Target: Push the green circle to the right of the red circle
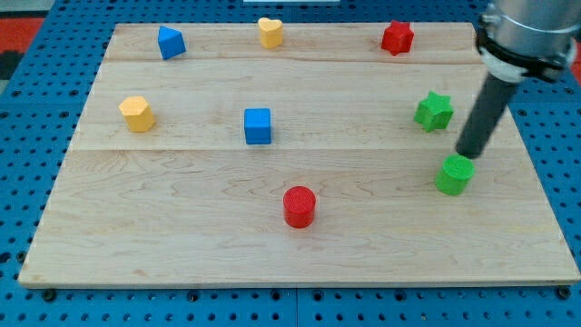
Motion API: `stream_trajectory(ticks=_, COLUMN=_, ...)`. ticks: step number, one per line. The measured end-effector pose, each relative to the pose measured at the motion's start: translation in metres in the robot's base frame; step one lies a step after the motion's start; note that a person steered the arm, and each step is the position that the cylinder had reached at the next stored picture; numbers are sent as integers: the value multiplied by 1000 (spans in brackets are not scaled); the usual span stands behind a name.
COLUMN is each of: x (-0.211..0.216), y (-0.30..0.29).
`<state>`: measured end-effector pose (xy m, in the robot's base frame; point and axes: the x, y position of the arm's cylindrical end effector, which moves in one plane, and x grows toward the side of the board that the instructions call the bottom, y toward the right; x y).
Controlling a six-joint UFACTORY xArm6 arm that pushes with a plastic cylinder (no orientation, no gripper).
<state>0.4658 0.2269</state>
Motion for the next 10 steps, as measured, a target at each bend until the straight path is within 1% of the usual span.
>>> stream_trajectory(ticks=1, x=47, y=-20)
stream_trajectory(ticks=2, x=22, y=-28)
stream_trajectory(ticks=3, x=13, y=-83)
stream_trajectory(ticks=4, x=-6, y=-66)
stream_trajectory(ticks=5, x=-12, y=-133)
stream_trajectory(ticks=6, x=27, y=-91)
stream_trajectory(ticks=7, x=57, y=-35)
stream_trajectory(ticks=8, x=17, y=-29)
stream_trajectory(ticks=9, x=-6, y=-73)
stream_trajectory(ticks=10, x=-6, y=-103)
